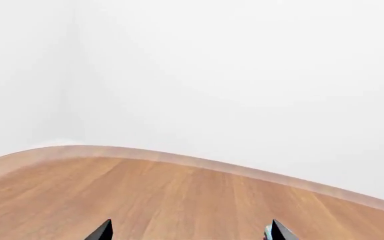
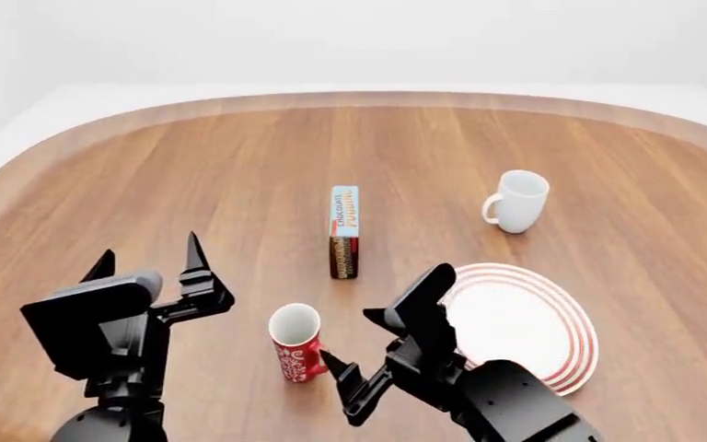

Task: Pick up the red mug and put it on the plate

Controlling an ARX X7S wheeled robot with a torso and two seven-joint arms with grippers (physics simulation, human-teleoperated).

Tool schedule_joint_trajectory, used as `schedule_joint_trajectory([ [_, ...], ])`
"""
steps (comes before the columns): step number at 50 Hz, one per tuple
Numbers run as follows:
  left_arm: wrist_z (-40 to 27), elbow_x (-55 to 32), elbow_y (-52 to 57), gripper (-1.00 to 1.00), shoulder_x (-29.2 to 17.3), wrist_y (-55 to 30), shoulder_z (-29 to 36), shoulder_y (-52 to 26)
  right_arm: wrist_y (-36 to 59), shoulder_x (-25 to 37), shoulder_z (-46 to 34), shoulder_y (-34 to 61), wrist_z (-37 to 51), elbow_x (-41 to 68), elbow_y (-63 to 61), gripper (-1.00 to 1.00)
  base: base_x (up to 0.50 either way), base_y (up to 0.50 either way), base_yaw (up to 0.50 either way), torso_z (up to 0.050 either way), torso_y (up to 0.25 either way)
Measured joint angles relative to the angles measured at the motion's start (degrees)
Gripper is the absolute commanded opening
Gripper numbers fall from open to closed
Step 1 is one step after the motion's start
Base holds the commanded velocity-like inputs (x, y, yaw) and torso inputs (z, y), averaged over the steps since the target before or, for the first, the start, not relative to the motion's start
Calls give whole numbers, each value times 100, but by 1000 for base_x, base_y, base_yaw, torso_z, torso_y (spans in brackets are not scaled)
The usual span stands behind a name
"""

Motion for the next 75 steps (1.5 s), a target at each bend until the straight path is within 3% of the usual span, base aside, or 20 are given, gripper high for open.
schedule_joint_trajectory([
  [75, -84, -332, 259, 100, -233, 7, 117, 105, -1199, -1121, -894, 1691, -1119, -286, 4522, 100, 0, 0, 0, 0, 0],
])
